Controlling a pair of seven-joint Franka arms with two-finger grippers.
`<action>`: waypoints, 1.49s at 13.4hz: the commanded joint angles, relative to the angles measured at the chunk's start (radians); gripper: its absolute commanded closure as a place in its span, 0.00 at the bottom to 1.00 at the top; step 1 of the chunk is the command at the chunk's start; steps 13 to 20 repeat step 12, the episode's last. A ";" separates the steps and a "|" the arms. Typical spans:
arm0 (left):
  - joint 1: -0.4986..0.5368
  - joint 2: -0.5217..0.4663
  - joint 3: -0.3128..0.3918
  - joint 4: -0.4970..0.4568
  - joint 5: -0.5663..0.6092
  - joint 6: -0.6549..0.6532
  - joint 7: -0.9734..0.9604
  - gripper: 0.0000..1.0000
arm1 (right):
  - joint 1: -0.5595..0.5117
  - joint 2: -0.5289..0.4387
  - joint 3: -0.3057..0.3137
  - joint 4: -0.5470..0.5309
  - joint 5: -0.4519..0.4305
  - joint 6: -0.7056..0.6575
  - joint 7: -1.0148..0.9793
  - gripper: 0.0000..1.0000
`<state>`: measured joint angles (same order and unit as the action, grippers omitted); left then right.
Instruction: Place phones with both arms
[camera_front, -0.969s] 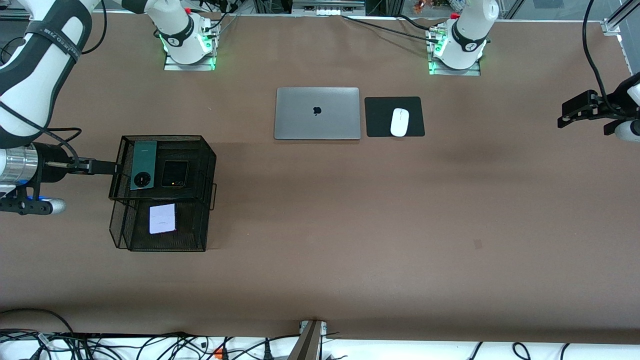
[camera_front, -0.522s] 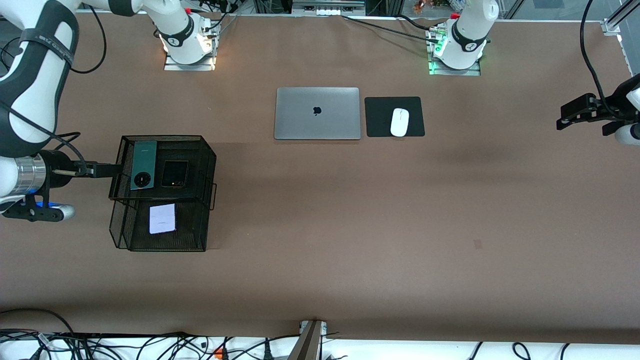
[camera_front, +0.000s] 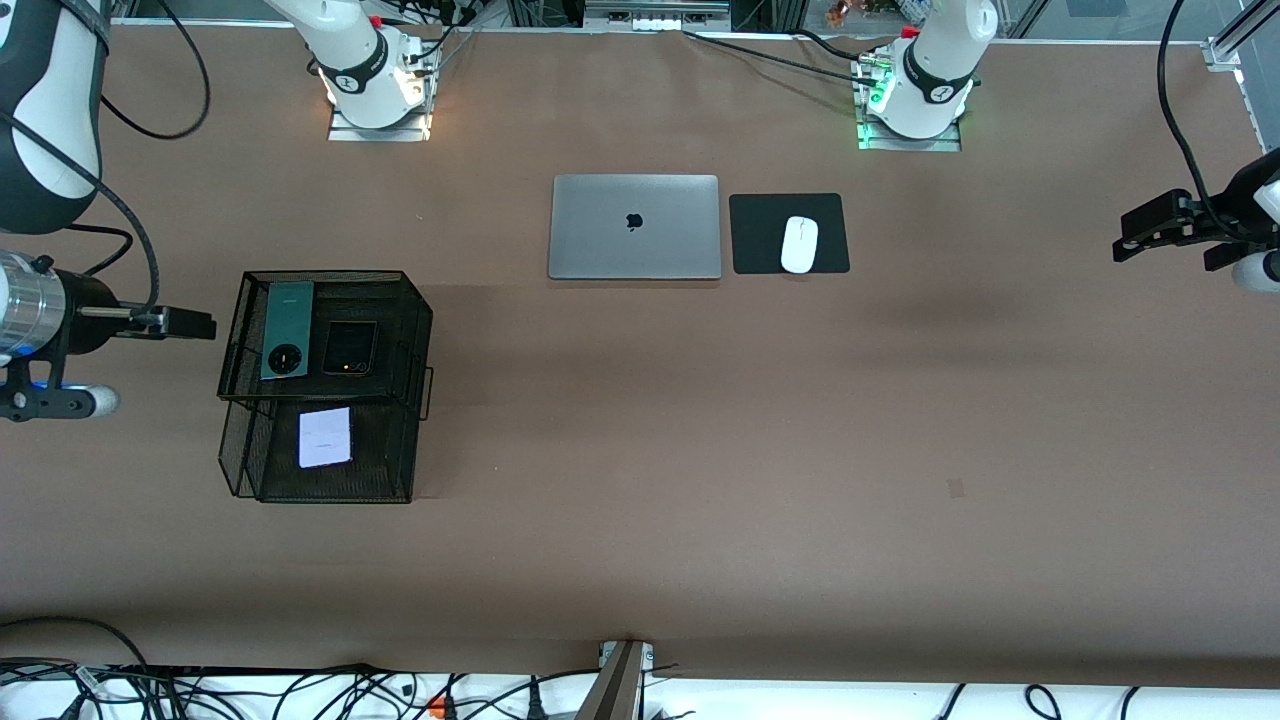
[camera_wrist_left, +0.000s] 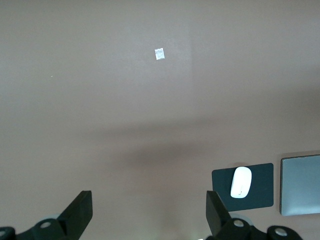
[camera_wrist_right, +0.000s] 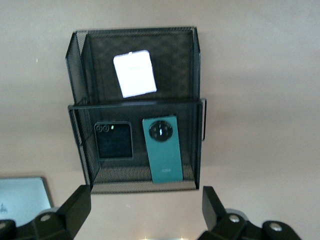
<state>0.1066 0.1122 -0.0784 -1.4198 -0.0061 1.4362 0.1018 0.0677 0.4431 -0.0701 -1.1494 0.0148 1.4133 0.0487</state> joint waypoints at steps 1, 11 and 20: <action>0.014 -0.006 -0.003 0.001 0.009 0.001 -0.008 0.00 | -0.070 -0.297 0.085 -0.488 -0.026 0.316 0.005 0.01; 0.027 -0.006 -0.003 0.001 0.020 0.000 -0.007 0.00 | -0.167 -0.380 0.181 -0.604 -0.062 0.457 0.046 0.00; 0.028 -0.006 -0.001 0.001 0.020 0.000 -0.008 0.00 | -0.169 -0.377 0.181 -0.593 -0.061 0.434 0.056 0.00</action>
